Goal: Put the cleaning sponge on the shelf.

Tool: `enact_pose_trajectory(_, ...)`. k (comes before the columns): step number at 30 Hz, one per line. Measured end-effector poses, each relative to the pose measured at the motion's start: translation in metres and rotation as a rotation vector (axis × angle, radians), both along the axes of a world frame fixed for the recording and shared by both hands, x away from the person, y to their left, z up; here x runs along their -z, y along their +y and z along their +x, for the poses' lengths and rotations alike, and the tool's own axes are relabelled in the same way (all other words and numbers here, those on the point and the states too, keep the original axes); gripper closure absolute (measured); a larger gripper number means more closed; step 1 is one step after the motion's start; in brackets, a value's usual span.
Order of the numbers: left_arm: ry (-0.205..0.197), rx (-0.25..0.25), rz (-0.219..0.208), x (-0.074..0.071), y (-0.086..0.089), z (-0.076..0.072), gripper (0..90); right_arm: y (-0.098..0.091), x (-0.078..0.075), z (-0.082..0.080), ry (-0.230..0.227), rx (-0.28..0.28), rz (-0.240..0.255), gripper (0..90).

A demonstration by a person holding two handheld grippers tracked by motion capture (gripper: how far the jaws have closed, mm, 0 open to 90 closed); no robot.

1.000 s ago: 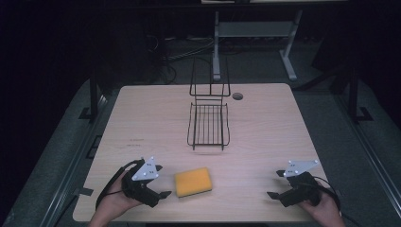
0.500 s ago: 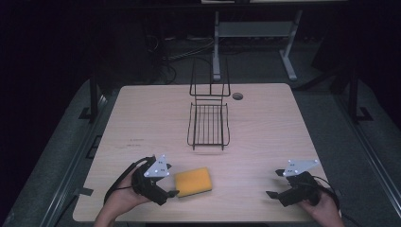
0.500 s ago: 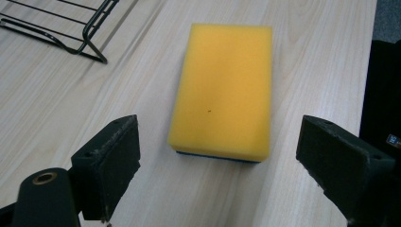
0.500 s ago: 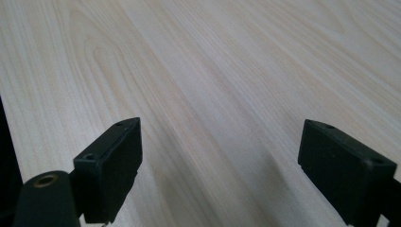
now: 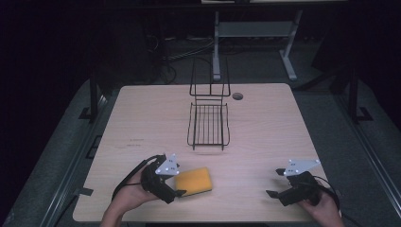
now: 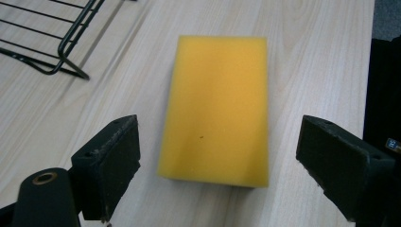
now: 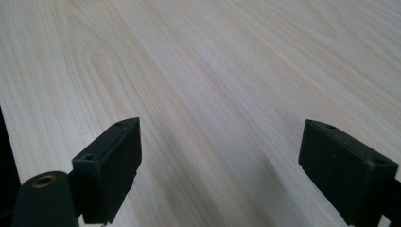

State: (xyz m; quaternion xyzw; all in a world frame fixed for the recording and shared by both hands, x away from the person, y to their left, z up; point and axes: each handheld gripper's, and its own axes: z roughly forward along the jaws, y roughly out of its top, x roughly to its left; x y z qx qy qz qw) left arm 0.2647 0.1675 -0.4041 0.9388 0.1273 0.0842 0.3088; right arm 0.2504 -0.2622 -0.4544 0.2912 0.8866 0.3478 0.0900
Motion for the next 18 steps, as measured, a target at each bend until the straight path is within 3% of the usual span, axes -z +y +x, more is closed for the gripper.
enact_pose_trajectory(18, 0.045, 0.03, 0.039, 0.013, -0.026, 0.016, 13.8, 0.003, -0.001, 0.0, -0.003, -0.011, 0.006, 13.7)
